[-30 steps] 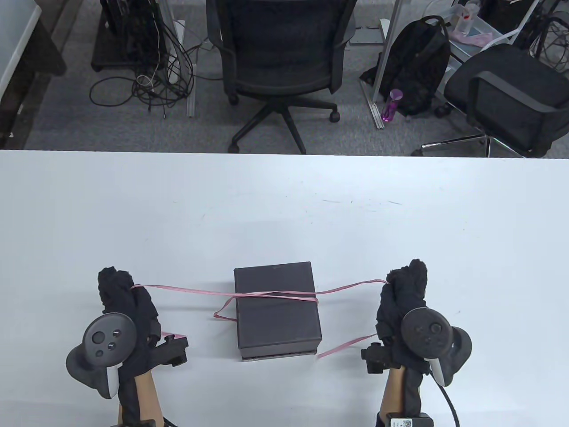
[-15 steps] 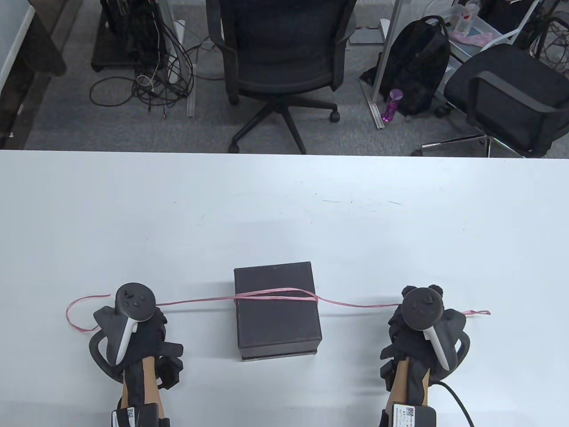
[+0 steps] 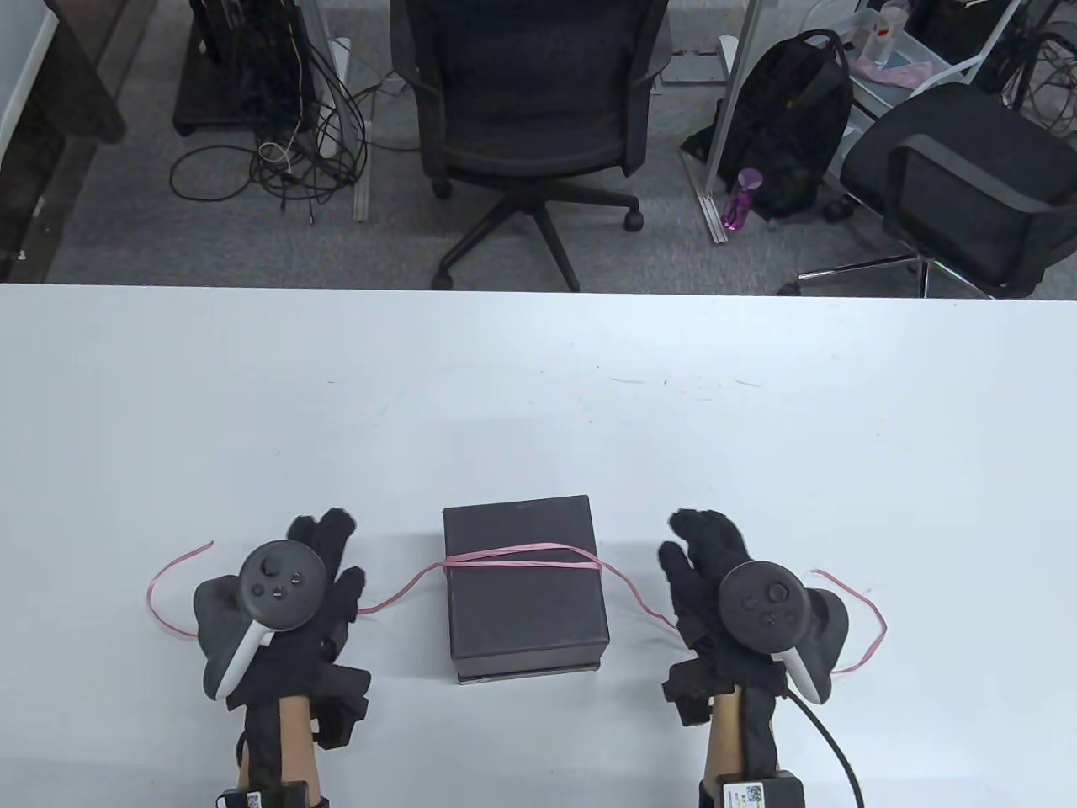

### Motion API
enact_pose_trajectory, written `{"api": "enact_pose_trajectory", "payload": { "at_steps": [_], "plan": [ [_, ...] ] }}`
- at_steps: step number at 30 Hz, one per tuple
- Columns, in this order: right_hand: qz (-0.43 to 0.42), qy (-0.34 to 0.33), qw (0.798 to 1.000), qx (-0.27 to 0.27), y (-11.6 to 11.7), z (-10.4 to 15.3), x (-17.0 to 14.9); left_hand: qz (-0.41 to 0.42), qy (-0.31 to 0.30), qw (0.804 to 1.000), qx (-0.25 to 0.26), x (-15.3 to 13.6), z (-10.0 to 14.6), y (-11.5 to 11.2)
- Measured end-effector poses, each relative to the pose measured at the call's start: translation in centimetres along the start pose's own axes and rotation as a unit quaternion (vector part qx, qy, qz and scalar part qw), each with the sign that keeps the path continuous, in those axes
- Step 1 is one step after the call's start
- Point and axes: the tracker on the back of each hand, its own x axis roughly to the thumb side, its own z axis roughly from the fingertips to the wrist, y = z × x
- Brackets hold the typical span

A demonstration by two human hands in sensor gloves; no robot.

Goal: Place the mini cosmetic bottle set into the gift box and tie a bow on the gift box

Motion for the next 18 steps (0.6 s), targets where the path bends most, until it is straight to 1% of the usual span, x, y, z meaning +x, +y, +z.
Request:
{"api": "enact_pose_trajectory", "payload": {
  "at_steps": [1, 2, 3, 4, 5, 7, 8, 9, 12, 13, 15, 16, 17, 18],
  "plan": [
    [-0.055, -0.009, 0.998, 0.043, 1.0, -0.3, 0.3, 0.029, -0.036, 0.999, -0.028, 0.8, -0.2, -0.7],
    [-0.088, -0.011, 0.993, 0.076, 1.8, -0.5, 0.4, 0.046, -0.062, 0.995, -0.064, 1.4, -0.4, -1.4],
    [-0.107, -0.013, 0.989, 0.098, 2.4, -0.7, 0.5, 0.048, -0.078, 0.991, -0.098, 1.9, -0.6, -2.2],
    [-0.116, -0.012, 0.986, 0.116, 3.1, -0.8, 0.6, 0.036, -0.089, 0.989, -0.113, 2.4, -0.8, -2.9],
    [-0.113, -0.012, 0.986, 0.122, 3.5, -0.9, 0.7, 0.023, -0.094, 0.989, -0.110, 2.6, -0.8, -3.2],
    [-0.104, -0.012, 0.988, 0.114, 4.0, -1.0, 0.9, -0.001, -0.085, 0.993, -0.081, 3.1, -0.8, -3.5],
    [-0.106, -0.009, 0.990, 0.094, 3.9, -0.9, 1.1, -0.008, -0.077, 0.995, -0.063, 3.3, -0.6, -3.4],
    [-0.093, -0.003, 0.993, 0.076, 3.8, -0.8, 1.2, -0.021, -0.075, 0.995, -0.057, 3.5, -0.5, -3.2],
    [-0.045, -0.004, 0.998, 0.036, 3.7, -0.7, 1.3, -0.029, -0.058, 0.997, -0.052, 3.7, -0.3, -3.0],
    [-0.036, -0.004, 0.999, 0.028, 3.8, -0.7, 1.3, -0.043, -0.049, 0.996, -0.060, 3.9, -0.2, -2.9],
    [-0.027, -0.002, 0.999, 0.029, 4.0, -0.8, 1.4, -0.057, -0.042, 0.995, -0.070, 4.0, -0.2, -2.8],
    [-0.022, 0.001, 0.999, 0.028, 4.1, -0.7, 1.4, -0.061, -0.040, 0.995, -0.064, 4.1, -0.1, -2.8],
    [-0.012, 0.002, 1.000, 0.022, 4.1, -0.7, 1.4, -0.066, -0.037, 0.996, -0.047, 4.1, -0.1, -2.7],
    [-0.004, 0.003, 1.000, 0.017, 4.1, -0.7, 1.5, -0.072, -0.031, 0.996, -0.047, 4.2, 0.0, -2.6]
  ]
}}
